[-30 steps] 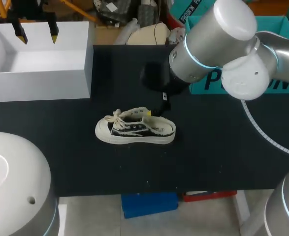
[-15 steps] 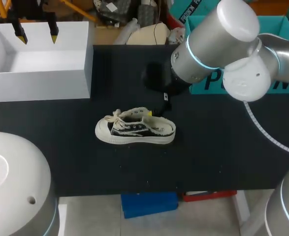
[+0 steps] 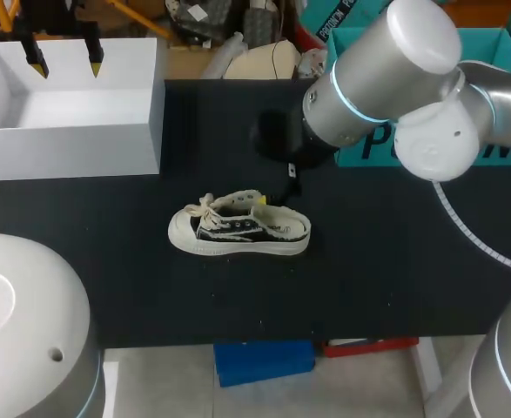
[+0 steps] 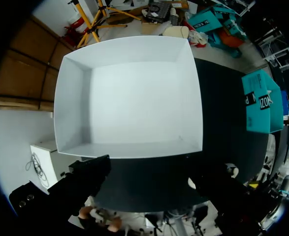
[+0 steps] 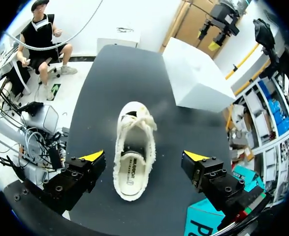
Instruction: Take the shoe out of the shoebox, open the shoe tongue, remove and reinsert the insole, then place the shoe into the shoebox
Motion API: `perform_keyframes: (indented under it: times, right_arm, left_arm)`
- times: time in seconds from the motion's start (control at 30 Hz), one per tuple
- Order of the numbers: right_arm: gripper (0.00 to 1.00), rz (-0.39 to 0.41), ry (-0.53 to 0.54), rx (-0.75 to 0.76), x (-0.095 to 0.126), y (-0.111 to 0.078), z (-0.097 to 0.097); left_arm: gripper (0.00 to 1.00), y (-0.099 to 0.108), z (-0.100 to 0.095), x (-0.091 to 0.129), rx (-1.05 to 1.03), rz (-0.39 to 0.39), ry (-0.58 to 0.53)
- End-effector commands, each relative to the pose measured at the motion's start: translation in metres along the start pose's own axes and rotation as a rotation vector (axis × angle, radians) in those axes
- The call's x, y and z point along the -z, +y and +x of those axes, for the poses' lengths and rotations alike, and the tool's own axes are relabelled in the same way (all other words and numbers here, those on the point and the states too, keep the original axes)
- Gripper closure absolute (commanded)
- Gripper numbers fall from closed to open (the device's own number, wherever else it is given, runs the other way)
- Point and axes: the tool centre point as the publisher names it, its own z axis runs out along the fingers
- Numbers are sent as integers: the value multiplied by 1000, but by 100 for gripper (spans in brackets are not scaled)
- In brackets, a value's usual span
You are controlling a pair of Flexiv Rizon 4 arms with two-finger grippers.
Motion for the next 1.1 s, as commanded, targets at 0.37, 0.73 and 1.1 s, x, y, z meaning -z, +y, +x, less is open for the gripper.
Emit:
perform_keyframes:
  times: [0.37,0.73,1.1]
  right_arm:
    - [0,-172,90,-16,-13,-43,26]
    - [0,-184,88,-89,-26,-79,27]
    - [0,-226,87,-196,-59,-108,37]
  left_arm:
    - [0,0,0,0,0,-2,-2]
    - [0,0,0,0,0,-2,-2]
    - [0,0,0,0,0,-2,-2]
